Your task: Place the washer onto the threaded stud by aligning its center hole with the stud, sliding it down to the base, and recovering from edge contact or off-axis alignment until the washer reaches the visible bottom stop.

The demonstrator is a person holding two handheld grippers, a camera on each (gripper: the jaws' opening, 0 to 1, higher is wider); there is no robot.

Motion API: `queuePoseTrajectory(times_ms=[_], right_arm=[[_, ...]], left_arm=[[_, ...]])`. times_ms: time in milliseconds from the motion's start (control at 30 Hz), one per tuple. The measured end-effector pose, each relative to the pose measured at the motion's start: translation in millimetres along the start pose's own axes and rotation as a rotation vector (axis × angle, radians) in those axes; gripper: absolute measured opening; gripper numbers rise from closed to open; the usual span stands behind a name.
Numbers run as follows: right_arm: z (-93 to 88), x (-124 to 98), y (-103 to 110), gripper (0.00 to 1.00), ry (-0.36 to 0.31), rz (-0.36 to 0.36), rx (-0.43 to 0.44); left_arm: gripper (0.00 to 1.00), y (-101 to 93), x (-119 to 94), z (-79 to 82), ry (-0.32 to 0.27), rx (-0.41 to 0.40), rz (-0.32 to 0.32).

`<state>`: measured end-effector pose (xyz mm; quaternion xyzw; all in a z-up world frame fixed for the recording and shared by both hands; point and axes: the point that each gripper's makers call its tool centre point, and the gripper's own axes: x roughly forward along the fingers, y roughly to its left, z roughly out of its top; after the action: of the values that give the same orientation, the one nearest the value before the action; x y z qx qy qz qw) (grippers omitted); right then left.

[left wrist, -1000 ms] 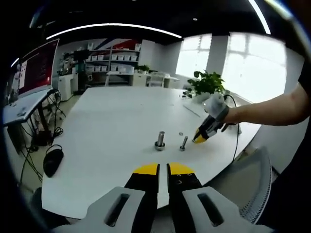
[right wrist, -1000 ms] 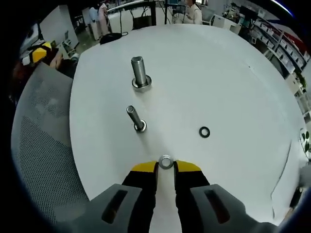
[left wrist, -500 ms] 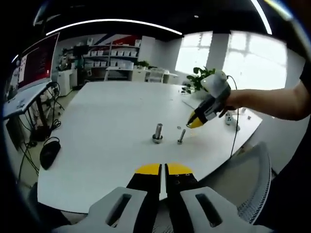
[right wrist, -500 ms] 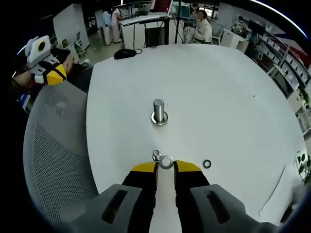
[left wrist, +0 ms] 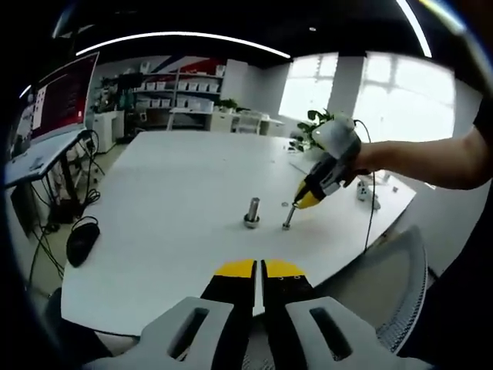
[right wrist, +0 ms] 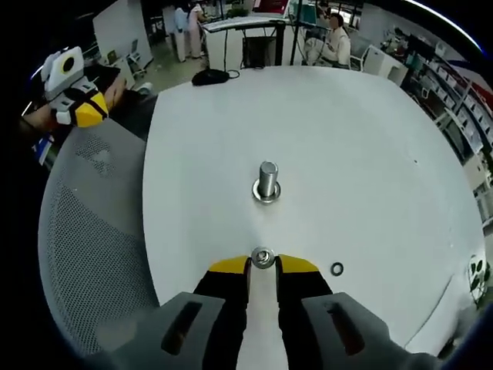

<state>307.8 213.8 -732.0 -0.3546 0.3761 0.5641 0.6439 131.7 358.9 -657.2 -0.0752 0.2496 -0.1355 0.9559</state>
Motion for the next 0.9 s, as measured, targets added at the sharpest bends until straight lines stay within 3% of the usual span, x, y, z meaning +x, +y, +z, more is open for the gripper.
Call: queuePoseTrajectory(times_ms=[900], right_arm=[[-9.6, 22, 0, 0.15, 0.072, 0.027, -0.01]], left_arm=[[0.0, 13.3, 0, 3.9, -0.006, -0.004, 0.022]])
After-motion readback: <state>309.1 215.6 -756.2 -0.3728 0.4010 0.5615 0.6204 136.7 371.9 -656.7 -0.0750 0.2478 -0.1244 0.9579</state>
